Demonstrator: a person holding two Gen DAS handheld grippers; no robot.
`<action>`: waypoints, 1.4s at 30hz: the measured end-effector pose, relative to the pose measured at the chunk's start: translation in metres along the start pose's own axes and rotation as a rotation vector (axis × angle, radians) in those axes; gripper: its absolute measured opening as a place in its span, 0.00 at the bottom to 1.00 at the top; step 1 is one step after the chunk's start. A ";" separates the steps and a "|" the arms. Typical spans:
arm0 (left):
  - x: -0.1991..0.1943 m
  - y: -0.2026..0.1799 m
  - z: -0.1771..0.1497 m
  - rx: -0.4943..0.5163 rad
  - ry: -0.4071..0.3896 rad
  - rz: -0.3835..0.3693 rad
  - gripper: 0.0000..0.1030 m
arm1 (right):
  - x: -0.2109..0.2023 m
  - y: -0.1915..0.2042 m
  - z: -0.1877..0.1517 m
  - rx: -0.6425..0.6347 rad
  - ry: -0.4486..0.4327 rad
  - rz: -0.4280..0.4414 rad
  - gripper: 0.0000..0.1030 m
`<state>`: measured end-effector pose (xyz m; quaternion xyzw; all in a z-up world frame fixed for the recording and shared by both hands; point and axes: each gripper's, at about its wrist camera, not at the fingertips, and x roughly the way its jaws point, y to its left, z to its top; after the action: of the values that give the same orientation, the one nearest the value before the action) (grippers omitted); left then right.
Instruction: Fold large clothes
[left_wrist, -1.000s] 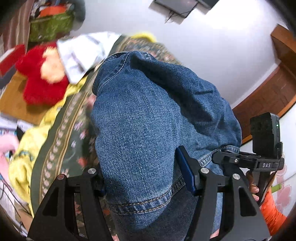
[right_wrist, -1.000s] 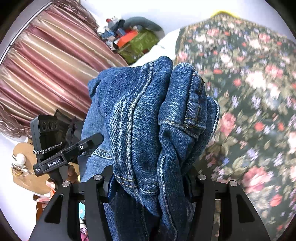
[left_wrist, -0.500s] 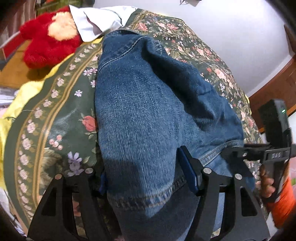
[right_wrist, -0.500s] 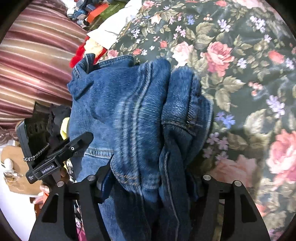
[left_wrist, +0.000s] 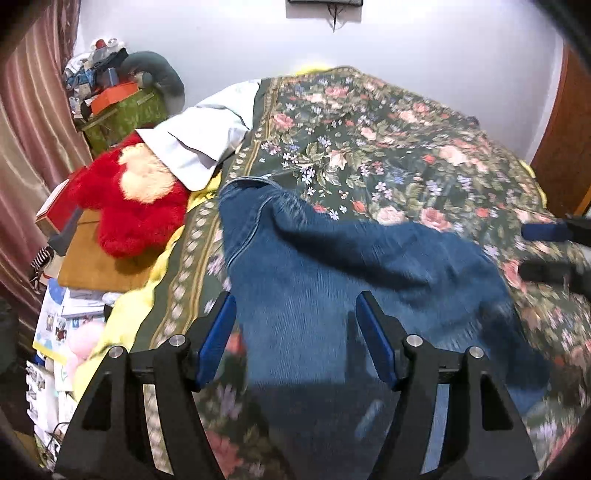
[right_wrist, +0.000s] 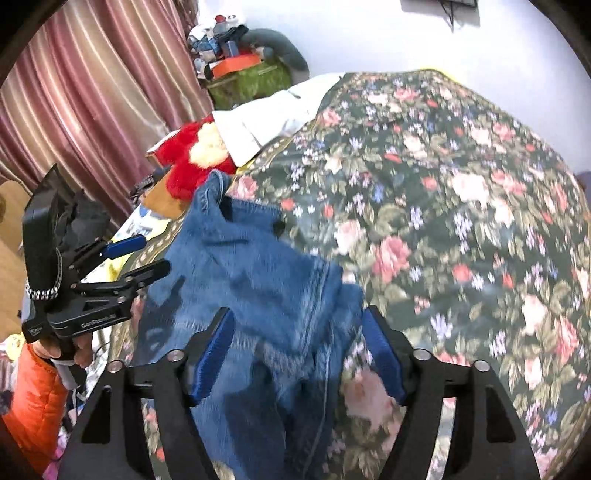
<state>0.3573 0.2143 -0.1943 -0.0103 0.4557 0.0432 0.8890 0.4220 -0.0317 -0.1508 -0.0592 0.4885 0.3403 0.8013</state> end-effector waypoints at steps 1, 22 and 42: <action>0.013 0.000 0.007 -0.005 0.023 0.014 0.65 | 0.011 0.003 0.002 -0.001 0.003 -0.014 0.72; -0.042 -0.018 0.005 0.005 -0.060 0.132 0.82 | -0.017 -0.008 -0.042 0.010 0.031 -0.103 0.87; -0.354 -0.086 -0.074 -0.023 -0.724 0.064 0.83 | -0.312 0.120 -0.097 -0.070 -0.731 -0.082 0.87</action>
<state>0.0988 0.1006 0.0479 0.0101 0.1109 0.0769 0.9908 0.1864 -0.1336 0.0844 0.0193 0.1555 0.3231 0.9333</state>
